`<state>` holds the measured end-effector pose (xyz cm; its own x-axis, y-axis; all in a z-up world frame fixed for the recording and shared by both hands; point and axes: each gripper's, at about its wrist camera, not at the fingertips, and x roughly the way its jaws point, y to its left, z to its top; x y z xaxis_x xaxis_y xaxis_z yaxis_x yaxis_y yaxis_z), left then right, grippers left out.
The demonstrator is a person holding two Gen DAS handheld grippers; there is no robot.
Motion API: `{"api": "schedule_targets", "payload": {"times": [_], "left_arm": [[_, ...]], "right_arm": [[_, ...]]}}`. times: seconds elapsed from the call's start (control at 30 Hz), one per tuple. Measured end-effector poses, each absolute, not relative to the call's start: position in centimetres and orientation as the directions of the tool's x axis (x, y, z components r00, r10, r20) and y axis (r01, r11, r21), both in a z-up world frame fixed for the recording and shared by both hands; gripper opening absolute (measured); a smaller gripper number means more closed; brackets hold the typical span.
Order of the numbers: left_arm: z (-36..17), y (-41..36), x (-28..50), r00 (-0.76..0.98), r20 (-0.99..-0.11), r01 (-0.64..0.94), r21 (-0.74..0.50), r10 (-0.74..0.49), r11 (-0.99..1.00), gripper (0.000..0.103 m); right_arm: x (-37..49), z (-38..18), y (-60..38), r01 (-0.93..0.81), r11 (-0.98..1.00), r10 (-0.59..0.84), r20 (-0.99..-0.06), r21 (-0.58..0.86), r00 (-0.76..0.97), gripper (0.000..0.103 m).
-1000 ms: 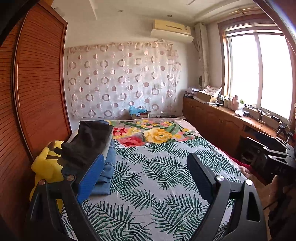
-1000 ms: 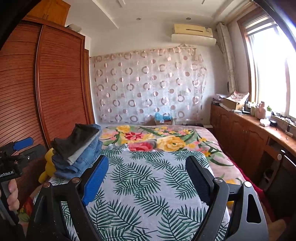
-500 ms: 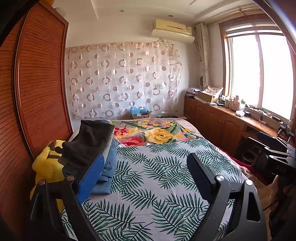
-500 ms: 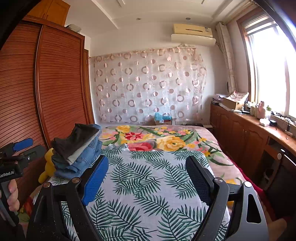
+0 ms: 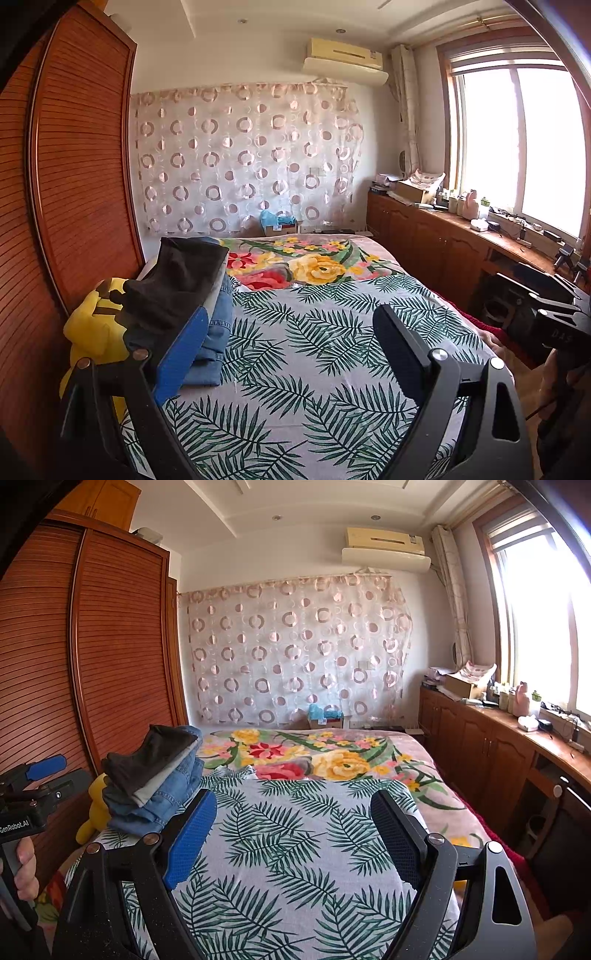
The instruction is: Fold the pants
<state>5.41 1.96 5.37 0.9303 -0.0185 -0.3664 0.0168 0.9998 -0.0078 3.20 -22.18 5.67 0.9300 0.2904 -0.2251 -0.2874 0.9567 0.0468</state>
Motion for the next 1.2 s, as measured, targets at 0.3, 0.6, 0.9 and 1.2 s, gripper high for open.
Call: {"api": "schedule_targets", "payload": {"times": [0.3, 0.6, 0.9, 1.2], "left_arm": [[5.35, 1.90, 5.53, 0.930, -0.368, 0.017, -0.009, -0.019, 1.000, 0.091], [5.40, 1.85, 5.51, 0.930, -0.368, 0.017, -0.010, -0.019, 1.000, 0.091], [5.41, 1.90, 5.52, 0.930, -0.368, 0.017, -0.010, -0.019, 1.000, 0.091], [5.41, 1.93, 5.52, 0.930, -0.367, 0.017, -0.010, -0.020, 1.000, 0.091]], "right_arm": [[3.31, 5.52, -22.27, -0.281, 0.959, 0.283, -0.225, 0.044, 0.932, 0.087], [3.53, 5.52, -22.03, -0.279, 0.960, 0.280, -0.228, 0.040, 0.932, 0.087], [3.58, 5.58, -22.08, -0.281, 0.959, 0.283, -0.227, 0.044, 0.932, 0.087], [3.57, 5.52, -22.05, -0.279, 0.959, 0.282, -0.227, 0.043, 0.932, 0.087]]}}
